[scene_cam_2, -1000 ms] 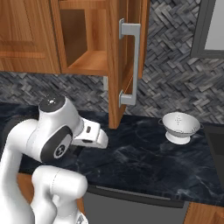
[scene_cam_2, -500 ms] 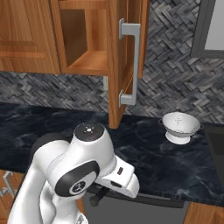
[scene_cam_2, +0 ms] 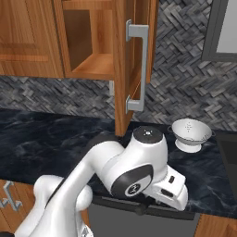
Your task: Open the cabinet. Pick the dish brush and place it next to the sink. Then close the cabinet.
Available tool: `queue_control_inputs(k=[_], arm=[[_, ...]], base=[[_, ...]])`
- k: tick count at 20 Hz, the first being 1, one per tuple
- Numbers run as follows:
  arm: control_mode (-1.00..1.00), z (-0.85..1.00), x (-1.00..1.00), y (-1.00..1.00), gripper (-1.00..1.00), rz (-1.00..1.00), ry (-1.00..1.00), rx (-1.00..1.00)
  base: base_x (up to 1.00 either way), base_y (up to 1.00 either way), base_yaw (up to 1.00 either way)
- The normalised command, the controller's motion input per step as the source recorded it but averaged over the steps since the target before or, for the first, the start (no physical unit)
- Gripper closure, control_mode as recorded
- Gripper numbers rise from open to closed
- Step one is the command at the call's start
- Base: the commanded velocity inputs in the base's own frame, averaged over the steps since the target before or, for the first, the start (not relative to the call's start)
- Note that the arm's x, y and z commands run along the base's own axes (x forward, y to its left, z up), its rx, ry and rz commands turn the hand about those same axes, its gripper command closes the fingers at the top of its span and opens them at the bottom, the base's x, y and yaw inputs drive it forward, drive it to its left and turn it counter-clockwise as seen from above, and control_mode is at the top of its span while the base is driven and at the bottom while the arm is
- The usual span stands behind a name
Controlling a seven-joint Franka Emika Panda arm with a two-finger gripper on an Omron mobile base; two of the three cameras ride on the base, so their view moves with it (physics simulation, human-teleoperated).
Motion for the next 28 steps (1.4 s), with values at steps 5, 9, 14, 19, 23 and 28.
queue_control_inputs(k=[5, 9, 14, 19, 23, 28], arm=[[-1.0, -0.08, 0.3, -0.42, 1.0, 0.15, -0.07, 0.01], [-1.0, -0.2, -0.03, -0.21, 1.0, 0.13, -0.13, 0.0], [-1.0, -0.17, -0.02, -0.19, 1.0, 0.08, -0.19, 0.0], [-1.0, -0.09, 0.05, 0.0, 1.0, 0.03, -0.23, 0.0], [-1.0, -0.02, 0.33, 0.0, 1.0, 0.0, -0.02, 0.0], [-1.0, 0.0, 0.36, -0.03, 1.0, 0.0, 0.0, 0.01]], base=[[0.0, 0.0, 0.0], [0.0, 0.0, 0.0], [0.0, 0.0, 0.0], [0.0, 0.0, 0.0], [0.0, 0.0, 0.0], [0.0, 0.0, 0.0]])
